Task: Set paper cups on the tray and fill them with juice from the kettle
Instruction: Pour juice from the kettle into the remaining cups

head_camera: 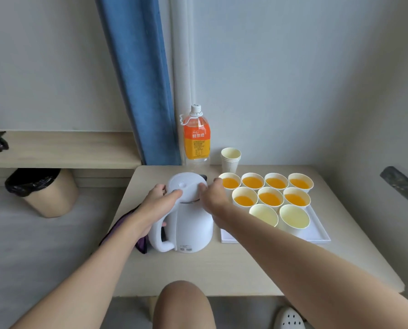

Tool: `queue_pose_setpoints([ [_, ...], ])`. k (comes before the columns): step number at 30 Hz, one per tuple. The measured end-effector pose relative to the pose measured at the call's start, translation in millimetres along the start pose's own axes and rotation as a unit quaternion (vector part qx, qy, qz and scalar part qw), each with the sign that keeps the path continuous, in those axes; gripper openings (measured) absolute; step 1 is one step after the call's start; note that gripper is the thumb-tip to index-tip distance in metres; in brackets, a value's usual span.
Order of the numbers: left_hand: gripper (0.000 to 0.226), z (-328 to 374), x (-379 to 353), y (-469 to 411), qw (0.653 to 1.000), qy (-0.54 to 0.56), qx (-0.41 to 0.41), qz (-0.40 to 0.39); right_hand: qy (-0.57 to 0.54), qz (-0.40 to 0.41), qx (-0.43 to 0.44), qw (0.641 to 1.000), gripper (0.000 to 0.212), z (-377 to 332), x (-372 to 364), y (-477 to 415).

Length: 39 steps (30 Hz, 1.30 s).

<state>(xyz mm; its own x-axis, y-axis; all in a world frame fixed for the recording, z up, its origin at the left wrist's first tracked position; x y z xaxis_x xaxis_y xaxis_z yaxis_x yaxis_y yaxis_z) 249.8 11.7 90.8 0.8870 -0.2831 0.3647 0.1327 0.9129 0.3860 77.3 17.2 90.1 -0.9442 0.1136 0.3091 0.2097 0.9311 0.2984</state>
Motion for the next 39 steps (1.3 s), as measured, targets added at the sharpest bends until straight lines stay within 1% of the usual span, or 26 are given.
queue_pose_setpoints([
  [2,0.033,-2.4,-7.1,1.3,1.000,0.003,0.015,-0.007,-0.003,0.001,0.001,1.000,0.043,1.8,2.2,0.8],
  [4,0.045,-4.6,-12.7,2.6,1.000,0.009,0.028,-0.011,-0.002,0.001,-0.006,1.000,0.042,1.1,5.8,0.1],
  [5,0.053,-6.9,-15.8,3.9,0.999,0.011,0.040,-0.011,0.005,0.007,-0.019,1.000,0.044,2.5,8.7,-0.4],
  [7,0.066,-12.3,-19.3,1.6,0.998,0.035,0.058,0.000,0.035,0.028,-0.075,0.996,0.056,11.1,14.8,2.7],
  [9,0.070,-19.8,-25.8,-3.2,0.993,0.102,0.067,0.001,0.040,0.021,-0.106,0.993,0.061,21.4,11.7,12.4],
  [12,0.067,-31.0,-37.2,-7.9,0.977,0.193,0.085,0.007,-0.023,-0.023,-0.105,0.994,0.060,38.3,-5.4,31.5],
  [14,0.064,-33.7,-44.3,-1.7,0.972,0.214,0.095,0.011,-0.023,-0.046,-0.099,0.994,0.066,42.6,-13.4,46.3],
  [16,0.055,-31.3,-51.2,13.0,0.964,0.245,0.106,0.000,-0.028,-0.070,-0.077,0.994,0.069,41.5,-19.3,57.8],
  [19,0.039,-38.5,-55.8,20.2,0.957,0.270,0.109,0.002,-0.068,-0.091,-0.063,0.992,0.054,37.0,-25.4,67.6],
  [20,0.039,-43.5,-53.0,22.3,0.957,0.270,0.105,0.018,-0.076,-0.086,-0.062,0.991,0.059,36.6,-26.6,70.1],
  [21,0.040,-49.6,-50.3,22.4,0.958,0.265,0.099,0.034,-0.078,-0.080,-0.063,0.992,0.072,36.6,-28.2,72.2],
  [22,0.041,-55.2,-47.2,22.5,0.961,0.256,0.089,0.051,-0.078,-0.073,-0.060,0.993,0.078,36.3,-29.1,75.0],
  [23,0.041,-59.2,-44.3,22.2,0.964,0.246,0.075,0.064,-0.071,-0.063,-0.051,0.994,0.074,34.4,-29.1,78.4],
  [25,0.033,-59.2,-43.7,28.6,0.972,0.225,0.039,0.064,-0.061,-0.034,-0.023,0.997,0.052,32.9,-23.6,82.2],
  [26,0.030,-58.7,-45.8,31.9,0.974,0.219,0.023,0.059,-0.046,-0.016,-0.004,0.999,0.044,31.8,-18.3,82.7],
  [29,0.031,-61.2,-48.2,35.5,0.972,0.224,-0.003,0.069,0.016,0.017,0.048,0.999,0.029,20.9,-2.2,88.6],
  [31,0.028,-60.7,-47.4,34.2,0.972,0.220,-0.016,0.084,0.027,0.015,0.066,0.997,0.027,17.2,5.8,94.2],
  [35,0.023,-48.0,-49.2,34.0,0.969,0.225,-0.057,0.085,0.018,-0.004,0.091,0.996,0.025,1.8,29.4,109.1],
  [39,0.039,-28.5,-54.5,33.1,0.968,0.224,-0.096,0.058,0.043,0.010,0.099,0.994,0.026,-33.1,73.2,124.2],
])
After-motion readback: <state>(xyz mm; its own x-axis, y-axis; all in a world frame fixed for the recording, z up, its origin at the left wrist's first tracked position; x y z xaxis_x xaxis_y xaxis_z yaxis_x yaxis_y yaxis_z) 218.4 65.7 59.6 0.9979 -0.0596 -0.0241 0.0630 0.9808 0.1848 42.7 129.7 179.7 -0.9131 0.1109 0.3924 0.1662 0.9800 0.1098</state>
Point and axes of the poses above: each hand's wrist, its own y-axis away from the middle knuckle, its own x-axis out of the back of the hand, z = x × y, the point moved 8 cm from there along -y, towards the middle knuckle, and after that the axes turned 6 degrees about -z, right-handed, at the moved point
